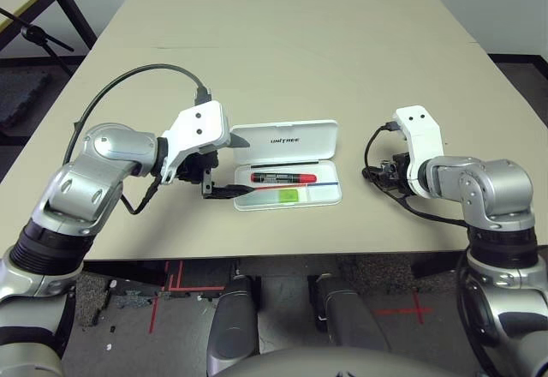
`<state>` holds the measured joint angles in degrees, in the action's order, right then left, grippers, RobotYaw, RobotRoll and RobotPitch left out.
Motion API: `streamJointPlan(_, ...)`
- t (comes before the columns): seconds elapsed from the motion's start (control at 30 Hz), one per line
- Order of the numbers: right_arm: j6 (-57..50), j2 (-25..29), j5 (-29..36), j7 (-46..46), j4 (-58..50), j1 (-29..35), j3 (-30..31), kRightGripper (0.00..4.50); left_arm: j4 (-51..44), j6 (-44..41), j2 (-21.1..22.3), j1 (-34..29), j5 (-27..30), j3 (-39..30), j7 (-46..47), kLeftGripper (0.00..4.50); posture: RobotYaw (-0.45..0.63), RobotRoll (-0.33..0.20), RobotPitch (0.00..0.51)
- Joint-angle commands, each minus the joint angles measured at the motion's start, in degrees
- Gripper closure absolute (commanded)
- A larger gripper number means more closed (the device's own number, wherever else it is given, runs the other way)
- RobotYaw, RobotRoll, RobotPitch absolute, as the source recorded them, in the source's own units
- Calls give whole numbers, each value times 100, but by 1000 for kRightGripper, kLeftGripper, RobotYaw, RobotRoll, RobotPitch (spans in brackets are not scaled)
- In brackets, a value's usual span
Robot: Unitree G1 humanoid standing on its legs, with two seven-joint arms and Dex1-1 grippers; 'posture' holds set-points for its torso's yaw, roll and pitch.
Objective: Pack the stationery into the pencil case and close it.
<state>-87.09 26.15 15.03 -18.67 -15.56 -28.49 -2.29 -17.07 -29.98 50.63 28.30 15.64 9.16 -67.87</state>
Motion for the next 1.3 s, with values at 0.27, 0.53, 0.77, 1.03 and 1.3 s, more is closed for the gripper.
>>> streamJointPlan(0.27, 563, 983, 180, -599, -20, -61, 821, 4083, 98, 23, 20, 57, -75, 87, -5, 0, -31, 0, 131)
streamJointPlan(0.53, 1808, 2144, 182, -1798, 71, -390, 1544, 4205, 77, 24, 103, 36, -69, 47, -49, 0, -27, 0, 132)
streamJointPlan(0.77, 4633, 3170, -66, -4082, 347, -521, 2036, 4205, 44, 29, 271, -38, -91, 48, -76, 0, -20, 0, 134)
streamJointPlan(1.03, 5605, 2968, -10, -5307, 203, -706, 2069, 4205, -69, -19, 369, -187, -128, 80, -39, 0, -2, 0, 126)
streamJointPlan(1.3, 5779, 2504, -397, -5617, 267, -1045, 2443, 4205, -64, -26, 343, -140, -160, 125, -31, 0, -4, 0, 120)
